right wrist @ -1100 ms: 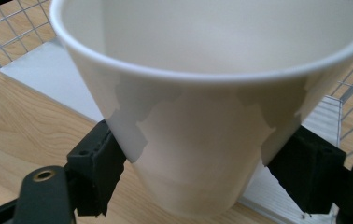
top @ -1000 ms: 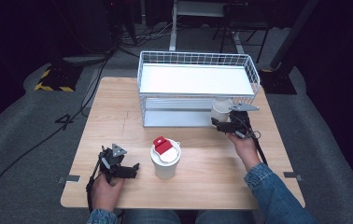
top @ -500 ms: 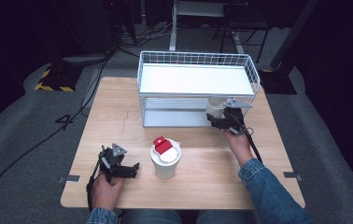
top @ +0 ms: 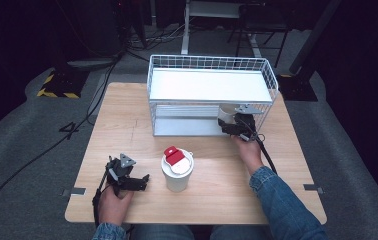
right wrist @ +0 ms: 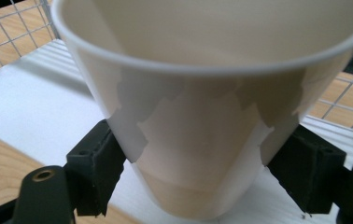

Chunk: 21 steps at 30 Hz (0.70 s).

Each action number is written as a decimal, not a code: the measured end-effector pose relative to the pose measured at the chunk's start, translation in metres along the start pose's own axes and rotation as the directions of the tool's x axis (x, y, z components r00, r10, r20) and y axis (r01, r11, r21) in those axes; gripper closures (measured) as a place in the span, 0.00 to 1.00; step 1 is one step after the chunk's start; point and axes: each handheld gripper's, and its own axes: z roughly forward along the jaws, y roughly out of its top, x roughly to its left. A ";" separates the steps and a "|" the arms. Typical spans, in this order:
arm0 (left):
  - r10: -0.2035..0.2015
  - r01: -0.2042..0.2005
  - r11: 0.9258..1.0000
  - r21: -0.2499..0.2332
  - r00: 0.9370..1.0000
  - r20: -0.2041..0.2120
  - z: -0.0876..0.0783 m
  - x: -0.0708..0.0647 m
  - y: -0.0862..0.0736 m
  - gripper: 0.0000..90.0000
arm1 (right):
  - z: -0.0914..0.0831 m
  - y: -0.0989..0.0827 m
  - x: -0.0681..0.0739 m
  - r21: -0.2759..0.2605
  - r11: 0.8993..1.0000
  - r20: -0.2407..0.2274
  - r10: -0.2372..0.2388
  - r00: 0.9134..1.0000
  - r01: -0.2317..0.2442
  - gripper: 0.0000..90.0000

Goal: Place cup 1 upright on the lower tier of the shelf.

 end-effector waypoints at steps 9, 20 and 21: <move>-0.002 0.002 1.000 -0.001 1.000 0.001 0.000 0.000 0.000 0.01 | 0.002 -0.003 0.002 -0.005 1.000 0.001 -0.002 1.000 0.002 0.26; 0.000 0.000 1.000 0.001 1.000 0.001 0.000 0.000 0.000 0.01 | 0.013 -0.008 0.002 0.018 1.000 0.007 0.000 1.000 0.000 0.26; -0.002 0.002 1.000 0.000 1.000 0.001 0.000 0.000 0.000 0.00 | 0.015 -0.009 0.001 0.028 1.000 0.009 0.004 1.000 -0.004 0.26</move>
